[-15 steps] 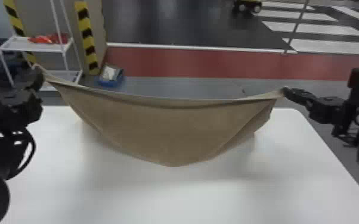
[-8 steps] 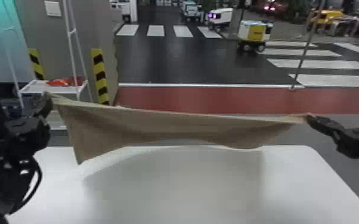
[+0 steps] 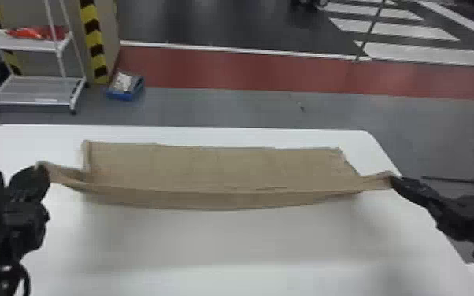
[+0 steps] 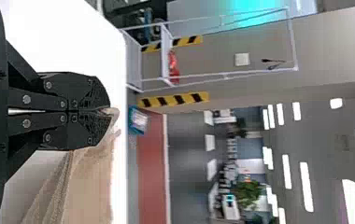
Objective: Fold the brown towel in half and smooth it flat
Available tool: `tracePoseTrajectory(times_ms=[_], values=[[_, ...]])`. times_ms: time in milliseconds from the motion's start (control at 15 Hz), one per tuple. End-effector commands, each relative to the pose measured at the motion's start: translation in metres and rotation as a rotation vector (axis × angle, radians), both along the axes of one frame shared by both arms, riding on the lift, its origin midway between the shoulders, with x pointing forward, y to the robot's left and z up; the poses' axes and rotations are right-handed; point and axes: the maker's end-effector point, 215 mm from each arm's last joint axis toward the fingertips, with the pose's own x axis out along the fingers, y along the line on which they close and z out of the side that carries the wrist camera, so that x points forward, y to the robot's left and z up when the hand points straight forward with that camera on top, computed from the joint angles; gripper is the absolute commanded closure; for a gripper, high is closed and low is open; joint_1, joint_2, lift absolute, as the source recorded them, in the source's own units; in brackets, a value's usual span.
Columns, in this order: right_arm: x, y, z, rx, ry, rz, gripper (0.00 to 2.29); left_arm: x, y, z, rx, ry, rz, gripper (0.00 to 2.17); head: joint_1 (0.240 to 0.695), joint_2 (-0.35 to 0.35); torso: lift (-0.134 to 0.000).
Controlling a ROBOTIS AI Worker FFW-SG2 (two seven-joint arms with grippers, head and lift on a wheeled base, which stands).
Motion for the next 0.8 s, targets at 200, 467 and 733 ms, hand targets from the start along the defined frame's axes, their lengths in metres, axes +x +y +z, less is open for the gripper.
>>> tracePoseTrajectory(times_ms=[200,467,733], values=[[-0.080,-0.045,0.019,0.072,-0.018,-0.022,1.36,-0.087,0.001,-0.066,0.126,0.340,0.045,1.45,0.695,-0.282,-0.116],[-0.084,-0.065,0.021,0.085,-0.031,-0.064,1.36,-0.082,0.014,-0.036,0.148,0.296,0.117,1.45,0.695,-0.324,-0.116],[-0.044,-0.067,0.003,0.053,0.001,-0.098,1.36,-0.062,-0.021,-0.022,0.124,0.259,0.079,1.45,0.695,-0.350,-0.116]])
